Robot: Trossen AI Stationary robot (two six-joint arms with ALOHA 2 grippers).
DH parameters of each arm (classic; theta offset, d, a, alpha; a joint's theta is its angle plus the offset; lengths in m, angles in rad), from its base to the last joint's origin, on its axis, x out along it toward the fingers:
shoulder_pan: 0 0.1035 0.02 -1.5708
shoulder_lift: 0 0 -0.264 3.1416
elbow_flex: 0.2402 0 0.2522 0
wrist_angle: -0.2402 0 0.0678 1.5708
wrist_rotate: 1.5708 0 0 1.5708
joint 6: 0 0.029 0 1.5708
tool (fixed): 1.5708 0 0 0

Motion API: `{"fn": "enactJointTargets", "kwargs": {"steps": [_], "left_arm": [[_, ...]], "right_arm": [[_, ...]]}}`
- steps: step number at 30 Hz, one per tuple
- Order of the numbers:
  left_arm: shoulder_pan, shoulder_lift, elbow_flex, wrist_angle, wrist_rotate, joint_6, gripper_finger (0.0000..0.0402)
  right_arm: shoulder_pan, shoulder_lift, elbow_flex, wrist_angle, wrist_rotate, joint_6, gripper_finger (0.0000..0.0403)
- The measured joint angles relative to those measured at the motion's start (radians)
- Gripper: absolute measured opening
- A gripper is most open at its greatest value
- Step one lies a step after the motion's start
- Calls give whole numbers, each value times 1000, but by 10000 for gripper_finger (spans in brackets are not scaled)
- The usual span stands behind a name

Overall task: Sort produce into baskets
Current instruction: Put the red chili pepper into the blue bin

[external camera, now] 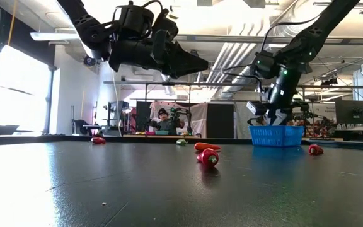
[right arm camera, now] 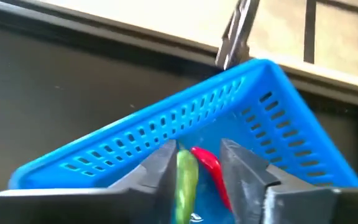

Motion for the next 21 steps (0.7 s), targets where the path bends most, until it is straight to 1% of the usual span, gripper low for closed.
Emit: {"fn": "enactJointTargets", "kwargs": {"steps": [3, 6, 9, 11, 14, 18, 21], "left_arm": [[0, 0, 0, -16, 2, 6, 97], [3, 0, -15, 7, 3, 10, 97], [9, -1, -44, 30, 3, 13, 97], [18, -1, -66, 58, 3, -3, 97], [30, -1, -94, 72, 3, -18, 97], [43, -1, -99, 55, 2, -27, 97], [42, -1, -99, 57, 2, -16, 97]], "right_arm": [[19, -48, 0, 1, 8, -15, 135], [65, -116, 0, -9, 50, -42, 141], [146, -196, 0, -58, 71, -62, 125], [216, -247, 0, -111, 77, -19, 103], [358, -305, 0, -225, 84, 123, 61], [582, -334, 0, -410, 46, 446, 18], [757, -330, 0, -517, 22, 714, 5]]}}
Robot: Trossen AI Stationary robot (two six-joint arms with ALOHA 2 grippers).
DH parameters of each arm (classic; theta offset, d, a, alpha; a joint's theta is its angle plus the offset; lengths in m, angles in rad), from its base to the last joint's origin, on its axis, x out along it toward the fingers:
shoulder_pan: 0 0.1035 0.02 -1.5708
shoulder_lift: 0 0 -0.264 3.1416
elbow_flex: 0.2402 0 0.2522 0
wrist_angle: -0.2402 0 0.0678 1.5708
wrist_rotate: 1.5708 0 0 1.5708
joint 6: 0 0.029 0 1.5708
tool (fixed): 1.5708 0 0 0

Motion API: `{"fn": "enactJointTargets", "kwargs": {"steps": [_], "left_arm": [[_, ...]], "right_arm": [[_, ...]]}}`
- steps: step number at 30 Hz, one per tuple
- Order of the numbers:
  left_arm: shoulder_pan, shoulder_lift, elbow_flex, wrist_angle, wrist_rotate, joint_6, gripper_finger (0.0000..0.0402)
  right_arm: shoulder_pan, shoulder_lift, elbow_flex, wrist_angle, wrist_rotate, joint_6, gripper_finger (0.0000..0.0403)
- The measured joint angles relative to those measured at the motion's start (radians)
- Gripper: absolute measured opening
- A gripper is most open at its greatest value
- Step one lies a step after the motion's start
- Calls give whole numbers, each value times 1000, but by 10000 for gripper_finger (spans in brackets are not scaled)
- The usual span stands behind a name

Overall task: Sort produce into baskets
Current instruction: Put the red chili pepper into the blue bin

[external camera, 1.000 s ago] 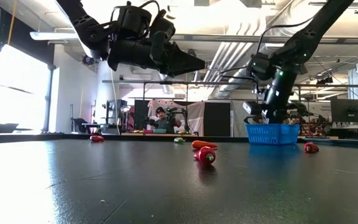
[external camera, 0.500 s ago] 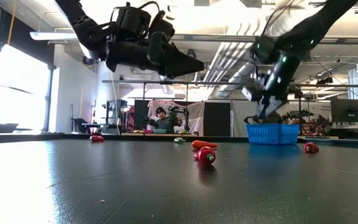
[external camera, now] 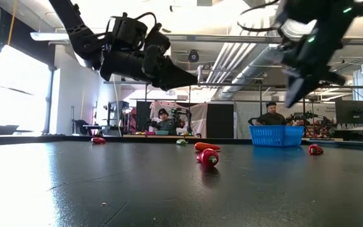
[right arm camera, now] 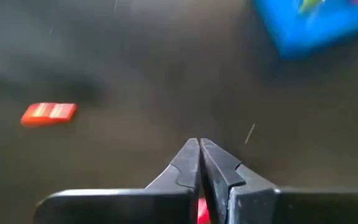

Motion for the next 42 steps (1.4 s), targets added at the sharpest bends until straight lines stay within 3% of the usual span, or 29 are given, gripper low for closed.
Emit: {"fn": "enactJointTargets", "kwargs": {"steps": [5, 10, 15, 20, 25, 32, 39, 42], "left_arm": [[0, 0, 0, 11, 0, 15, 97], [-2, 0, 0, 11, 0, 17, 97], [-3, 0, 0, 10, 0, 25, 97], [-3, 0, 0, 3, 0, 34, 97], [-3, 0, 0, 3, 0, 34, 97], [-3, 0, 0, 3, 0, 34, 97], [3, 0, 0, -14, 0, 33, 97], [8, 0, 0, -16, 0, 33, 97]], "right_arm": [[208, 26, 0, -45, -65, 423, 22], [302, 124, 0, -61, -66, 716, 88], [299, 232, 0, -56, -64, 807, 149], [280, 322, 0, -36, -34, 845, 164], [258, 385, 0, -8, -16, 845, 154], [242, 433, 1, 12, -16, 807, 108], [238, 391, 0, 6, 36, 703, 20], [216, 335, 0, 2, 58, 620, 12]]}}
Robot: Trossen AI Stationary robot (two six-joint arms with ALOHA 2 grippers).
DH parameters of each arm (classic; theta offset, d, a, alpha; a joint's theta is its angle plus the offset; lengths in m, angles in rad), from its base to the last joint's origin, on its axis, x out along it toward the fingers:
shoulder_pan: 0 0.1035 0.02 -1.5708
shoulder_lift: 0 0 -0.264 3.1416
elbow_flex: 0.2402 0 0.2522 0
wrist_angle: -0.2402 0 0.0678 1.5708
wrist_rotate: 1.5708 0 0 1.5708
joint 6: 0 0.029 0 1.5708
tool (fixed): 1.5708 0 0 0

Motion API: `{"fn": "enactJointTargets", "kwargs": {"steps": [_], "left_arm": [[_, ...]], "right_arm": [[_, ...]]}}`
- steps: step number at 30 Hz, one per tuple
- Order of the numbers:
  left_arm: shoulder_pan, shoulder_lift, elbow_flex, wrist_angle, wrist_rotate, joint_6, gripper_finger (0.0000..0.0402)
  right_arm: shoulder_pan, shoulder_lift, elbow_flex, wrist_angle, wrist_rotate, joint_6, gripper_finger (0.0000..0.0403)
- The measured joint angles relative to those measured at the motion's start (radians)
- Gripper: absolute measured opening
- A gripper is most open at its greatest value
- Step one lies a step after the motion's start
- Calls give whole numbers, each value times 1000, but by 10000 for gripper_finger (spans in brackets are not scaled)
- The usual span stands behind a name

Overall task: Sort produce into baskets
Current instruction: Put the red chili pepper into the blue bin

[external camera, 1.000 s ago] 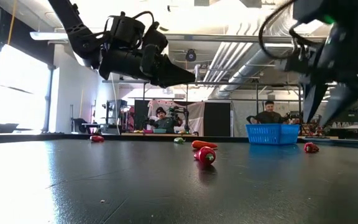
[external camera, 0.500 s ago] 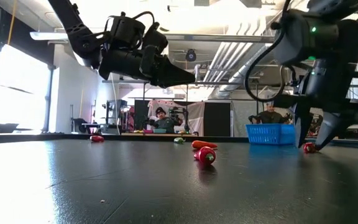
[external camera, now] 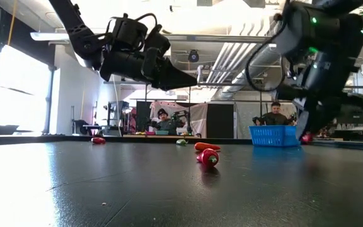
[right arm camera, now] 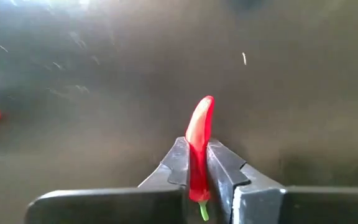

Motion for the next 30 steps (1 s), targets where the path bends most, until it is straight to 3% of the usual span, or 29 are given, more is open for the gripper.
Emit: {"fn": "enactJointTargets", "kwargs": {"steps": [5, 11, 20, 25, 30], "left_arm": [[4, 0, 0, -1, 0, -8, 97], [4, 0, 0, -27, 0, -48, 97], [-40, 0, 1, -168, -8, -45, 97], [-94, 0, 1, -220, -79, -53, 97], [-128, 0, 2, -216, -106, -74, 97]], "right_arm": [[-109, -117, 0, -5, 117, -232, 25], [-403, -218, 0, 26, 157, -647, 9], [-850, -173, 0, 327, -37, -1220, 11], [-996, -114, 0, 391, -122, -1321, 11], [-1047, -33, 0, 425, -142, -1382, 12]]}}
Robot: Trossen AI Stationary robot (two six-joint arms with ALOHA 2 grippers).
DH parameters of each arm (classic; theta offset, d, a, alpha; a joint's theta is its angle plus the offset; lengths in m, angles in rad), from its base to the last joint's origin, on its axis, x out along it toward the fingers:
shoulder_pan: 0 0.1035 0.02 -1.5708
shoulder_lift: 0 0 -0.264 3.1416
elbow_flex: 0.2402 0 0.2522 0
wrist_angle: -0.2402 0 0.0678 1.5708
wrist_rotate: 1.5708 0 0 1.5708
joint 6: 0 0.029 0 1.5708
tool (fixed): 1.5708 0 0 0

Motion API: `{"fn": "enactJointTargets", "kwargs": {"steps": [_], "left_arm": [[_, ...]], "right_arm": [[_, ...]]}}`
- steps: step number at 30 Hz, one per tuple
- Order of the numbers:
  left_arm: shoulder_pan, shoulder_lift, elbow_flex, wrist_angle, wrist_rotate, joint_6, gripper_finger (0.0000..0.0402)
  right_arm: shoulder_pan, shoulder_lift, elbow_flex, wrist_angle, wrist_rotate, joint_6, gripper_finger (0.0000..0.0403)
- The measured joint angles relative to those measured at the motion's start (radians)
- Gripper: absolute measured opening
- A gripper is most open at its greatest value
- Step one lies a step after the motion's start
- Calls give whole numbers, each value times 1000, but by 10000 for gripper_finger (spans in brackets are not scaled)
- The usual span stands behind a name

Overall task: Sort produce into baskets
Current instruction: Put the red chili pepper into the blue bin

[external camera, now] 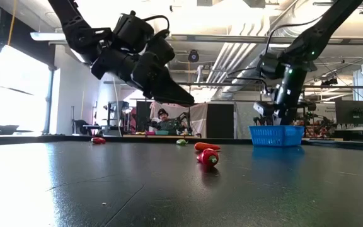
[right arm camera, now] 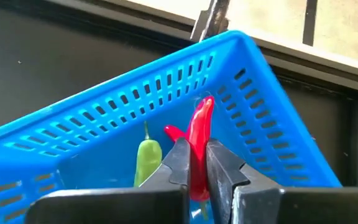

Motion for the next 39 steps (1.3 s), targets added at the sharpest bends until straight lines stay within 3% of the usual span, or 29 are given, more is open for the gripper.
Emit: {"fn": "enactJointTargets", "kwargs": {"steps": [5, 13, 16, 22, 30, 39], "left_arm": [[-23, 0, 4, -8, -98, -14, 97], [-60, 0, 4, -55, -130, -24, 124], [-75, 0, 4, -54, -137, -57, 142], [-95, 14, 5, -55, -161, -83, 163], [-95, 142, 52, -62, -162, -138, 164], [-101, 260, 184, -196, -235, -154, 164]], "right_arm": [[-9, 37, 0, 34, -4, -18, 33], [-8, 34, 0, 36, -3, -33, 157], [8, 22, 0, 50, 47, -43, 182], [112, -122, 0, 72, 250, -42, 159], [301, -270, 0, 97, 250, 26, 98], [430, -272, 0, 93, 350, 69, 119]]}}
